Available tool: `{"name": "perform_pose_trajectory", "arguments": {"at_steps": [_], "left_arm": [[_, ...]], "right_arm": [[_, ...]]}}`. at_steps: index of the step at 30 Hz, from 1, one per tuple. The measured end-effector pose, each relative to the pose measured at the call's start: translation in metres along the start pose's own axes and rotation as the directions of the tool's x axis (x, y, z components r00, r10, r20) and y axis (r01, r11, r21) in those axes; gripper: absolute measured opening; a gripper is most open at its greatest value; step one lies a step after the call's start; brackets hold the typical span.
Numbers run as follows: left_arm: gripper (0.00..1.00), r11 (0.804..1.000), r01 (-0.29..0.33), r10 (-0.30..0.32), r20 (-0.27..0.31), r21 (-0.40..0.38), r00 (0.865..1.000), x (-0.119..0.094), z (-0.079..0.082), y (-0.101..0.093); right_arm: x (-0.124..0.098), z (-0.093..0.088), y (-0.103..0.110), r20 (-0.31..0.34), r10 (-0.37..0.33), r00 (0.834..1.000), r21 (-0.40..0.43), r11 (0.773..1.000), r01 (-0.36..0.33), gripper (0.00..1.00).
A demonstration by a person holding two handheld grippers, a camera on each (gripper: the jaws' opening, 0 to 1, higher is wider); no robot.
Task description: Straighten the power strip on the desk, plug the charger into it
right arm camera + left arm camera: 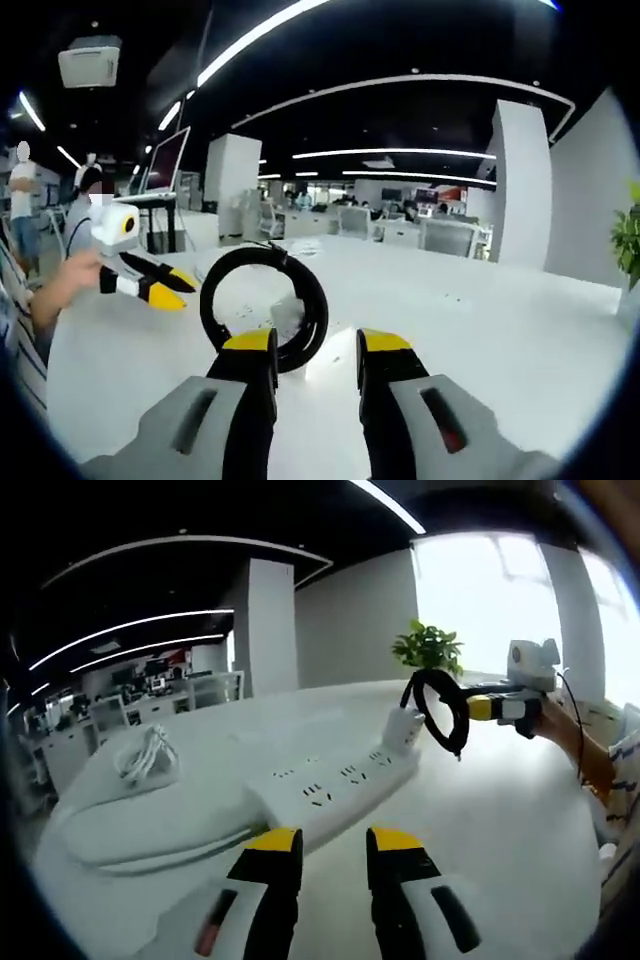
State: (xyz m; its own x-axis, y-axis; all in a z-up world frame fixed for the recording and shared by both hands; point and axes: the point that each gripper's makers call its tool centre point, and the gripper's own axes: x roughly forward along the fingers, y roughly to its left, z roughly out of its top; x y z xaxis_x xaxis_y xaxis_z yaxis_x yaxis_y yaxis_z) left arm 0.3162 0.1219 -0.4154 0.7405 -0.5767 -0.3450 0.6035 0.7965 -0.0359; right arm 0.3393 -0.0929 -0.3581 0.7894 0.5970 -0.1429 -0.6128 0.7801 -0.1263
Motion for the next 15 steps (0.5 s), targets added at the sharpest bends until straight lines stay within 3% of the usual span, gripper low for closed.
{"name": "perform_pose_trajectory", "arguments": {"at_steps": [9, 15], "left_arm": [[0.25, 0.995, -0.07, 0.074, 0.055, -0.067, 0.996, -0.02, -0.001, 0.004], [0.26, 0.991, -0.115, 0.12, 0.074, -0.072, 0.99, -0.033, 0.0, 0.001]], "right_arm": [[-0.007, -0.013, 0.005, -0.027, -0.034, 0.999, 0.09, 0.995, 0.036, 0.3], [-0.013, -0.015, 0.018, -0.025, -0.031, 0.999, 0.09, 0.995, 0.033, 0.31]]}}
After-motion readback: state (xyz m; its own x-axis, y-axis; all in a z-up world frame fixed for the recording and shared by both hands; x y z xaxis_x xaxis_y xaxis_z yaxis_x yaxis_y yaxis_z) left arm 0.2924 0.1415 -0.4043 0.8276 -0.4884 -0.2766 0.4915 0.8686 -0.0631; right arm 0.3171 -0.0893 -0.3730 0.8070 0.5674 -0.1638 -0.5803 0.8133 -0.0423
